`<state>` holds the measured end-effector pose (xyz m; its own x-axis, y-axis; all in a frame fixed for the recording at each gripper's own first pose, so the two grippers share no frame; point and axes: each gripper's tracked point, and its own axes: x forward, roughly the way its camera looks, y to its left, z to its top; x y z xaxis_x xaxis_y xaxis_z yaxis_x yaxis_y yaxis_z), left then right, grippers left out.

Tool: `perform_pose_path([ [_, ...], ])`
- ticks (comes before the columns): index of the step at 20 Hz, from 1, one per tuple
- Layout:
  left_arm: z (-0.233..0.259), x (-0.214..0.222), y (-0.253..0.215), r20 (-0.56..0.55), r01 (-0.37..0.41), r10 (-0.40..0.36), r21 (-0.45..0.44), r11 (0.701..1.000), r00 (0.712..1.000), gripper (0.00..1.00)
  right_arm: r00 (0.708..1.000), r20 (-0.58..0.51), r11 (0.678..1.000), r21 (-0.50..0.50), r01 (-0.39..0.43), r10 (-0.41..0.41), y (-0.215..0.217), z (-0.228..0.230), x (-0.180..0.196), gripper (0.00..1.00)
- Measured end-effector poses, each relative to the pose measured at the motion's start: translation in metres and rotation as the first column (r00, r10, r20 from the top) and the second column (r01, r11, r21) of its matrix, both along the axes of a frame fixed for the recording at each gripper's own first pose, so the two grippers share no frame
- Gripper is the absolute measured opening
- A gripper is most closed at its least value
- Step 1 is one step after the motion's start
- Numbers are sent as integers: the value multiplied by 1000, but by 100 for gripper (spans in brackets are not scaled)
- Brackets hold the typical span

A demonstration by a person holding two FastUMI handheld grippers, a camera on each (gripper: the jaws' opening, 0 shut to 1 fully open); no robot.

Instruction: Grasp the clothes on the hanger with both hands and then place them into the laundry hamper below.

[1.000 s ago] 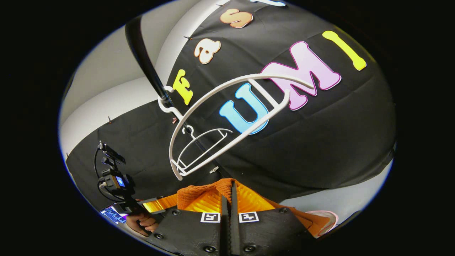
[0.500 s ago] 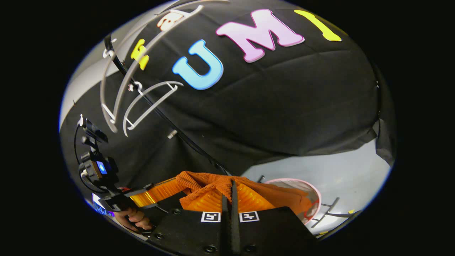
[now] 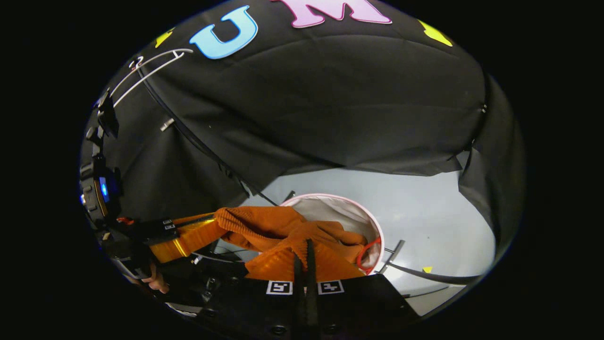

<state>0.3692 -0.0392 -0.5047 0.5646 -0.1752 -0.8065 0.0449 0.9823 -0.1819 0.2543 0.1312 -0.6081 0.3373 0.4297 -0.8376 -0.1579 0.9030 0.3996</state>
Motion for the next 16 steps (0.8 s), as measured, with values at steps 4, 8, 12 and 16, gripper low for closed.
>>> perform_pose_path([
  [4, -26, -4, 9, -66, -13, 14, 14, 1000, 998, 5, 999, -43, 999, -37, -31, 29, 4, -17, -7, 5],
  [8, -40, -12, 14, -121, -14, 14, 3, 1000, 993, 6, 997, -55, 995, -75, -59, 55, 4, -27, -11, 5],
  [12, -41, -11, 23, -124, -23, 26, 24, 999, 992, 63, 997, -47, 990, -121, -65, 60, 3, -29, -9, 48],
  [16, -45, -13, 31, -133, -42, 48, 48, 998, 990, 96, 996, -42, 982, -168, -82, 75, 7, -24, -12, 99],
])
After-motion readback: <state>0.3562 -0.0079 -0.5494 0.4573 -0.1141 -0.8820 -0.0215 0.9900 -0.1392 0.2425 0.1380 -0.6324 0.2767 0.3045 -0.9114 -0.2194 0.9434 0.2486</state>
